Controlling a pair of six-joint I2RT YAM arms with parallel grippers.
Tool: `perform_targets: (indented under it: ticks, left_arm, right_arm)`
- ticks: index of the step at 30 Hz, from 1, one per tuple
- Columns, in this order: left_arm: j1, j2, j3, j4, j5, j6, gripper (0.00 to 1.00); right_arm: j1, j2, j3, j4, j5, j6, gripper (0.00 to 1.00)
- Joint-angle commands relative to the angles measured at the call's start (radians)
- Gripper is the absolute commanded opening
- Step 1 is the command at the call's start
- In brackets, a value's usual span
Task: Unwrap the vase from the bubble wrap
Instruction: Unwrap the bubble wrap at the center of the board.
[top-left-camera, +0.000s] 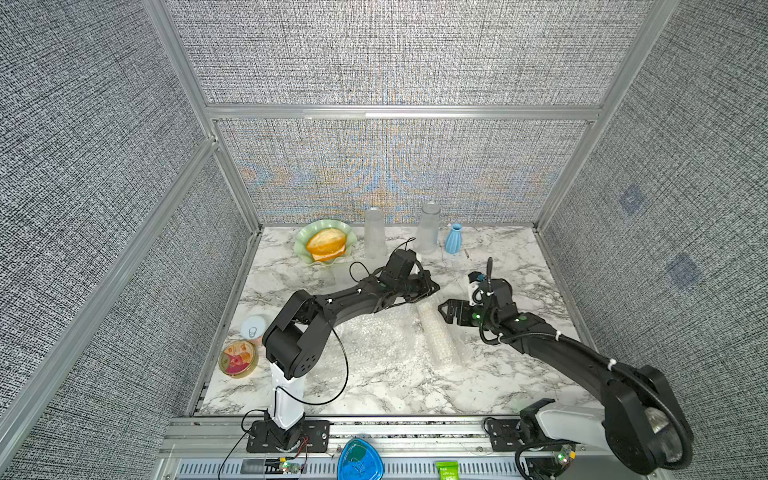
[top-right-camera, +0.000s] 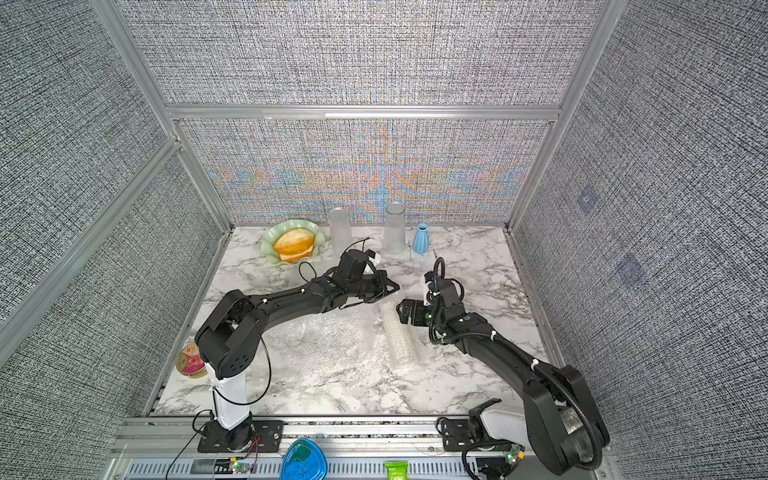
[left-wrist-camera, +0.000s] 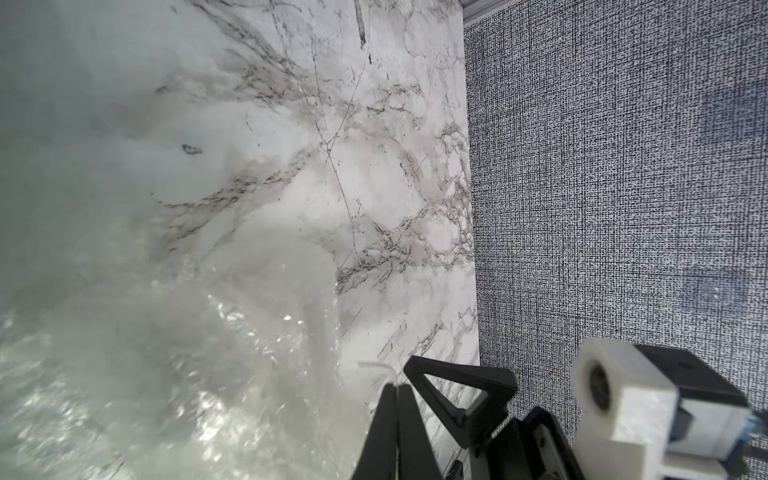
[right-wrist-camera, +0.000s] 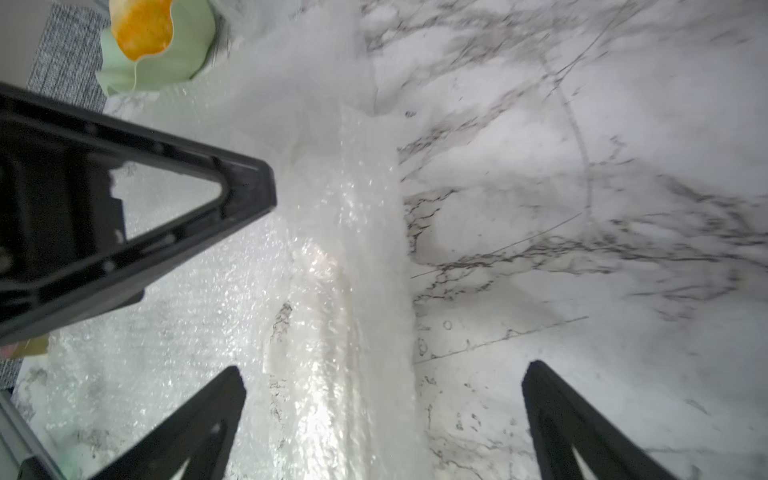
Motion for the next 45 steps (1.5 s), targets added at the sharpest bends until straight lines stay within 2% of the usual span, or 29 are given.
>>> perform_targets:
  ticks: [1,8,9,11,13,16,18,20,24,30,36,40,45]
  left_arm:
    - [-0.01,0.051,0.081,-0.085,-0.008,0.046,0.0]
    - [-0.045,0.264,0.373,-0.274,-0.006,0.09,0.0]
    - [-0.047,0.289,0.419,-0.304,-0.004,0.098,0.14]
    - [-0.053,0.319,0.496,-0.352,-0.001,0.112,0.3]
    - [-0.055,0.327,0.551,-0.396,-0.009,0.131,0.53]
    - [-0.052,0.3,0.604,-0.481,-0.053,0.172,0.76]
    - [-0.041,0.261,0.602,-0.522,-0.081,0.192,0.84]
    - [-0.02,0.2,0.557,-0.534,-0.102,0.201,0.87]
    - [0.042,0.018,0.347,-0.501,-0.136,0.2,0.89]
    - [0.111,-0.237,0.101,-0.548,-0.227,0.212,0.91]
    - [0.126,-0.432,-0.098,-0.57,-0.3,0.185,0.91]
    - [0.135,-0.555,-0.197,-0.567,-0.354,0.175,0.91]
    - [0.138,-0.758,-0.298,-0.55,-0.505,0.194,0.9]
  right_arm:
    - [-0.007,-0.083,-0.012,-0.082,0.108,0.037,0.98]
    - [-0.01,-0.309,-0.082,-0.157,0.224,0.069,0.98]
    - [-0.009,-0.337,-0.083,-0.179,0.229,0.067,0.98]
    - [-0.01,-0.373,-0.076,-0.222,0.227,0.062,0.98]
    - [-0.011,-0.398,-0.07,-0.255,0.203,0.048,0.98]
    - [-0.009,-0.409,-0.059,-0.284,0.149,0.038,0.98]
    - [-0.005,-0.402,-0.056,-0.29,0.107,0.033,0.97]
    - [0.005,-0.382,-0.056,-0.278,0.049,0.027,0.97]
    - [0.064,-0.294,-0.047,-0.242,-0.016,0.039,0.96]
    - [0.17,-0.068,0.017,-0.228,-0.005,0.051,0.96]
    - [0.243,0.12,0.064,-0.215,0.075,0.061,0.95]
    - [0.3,0.185,0.106,-0.207,0.09,0.075,0.94]
    - [0.414,0.224,0.176,-0.17,0.064,0.159,0.93]
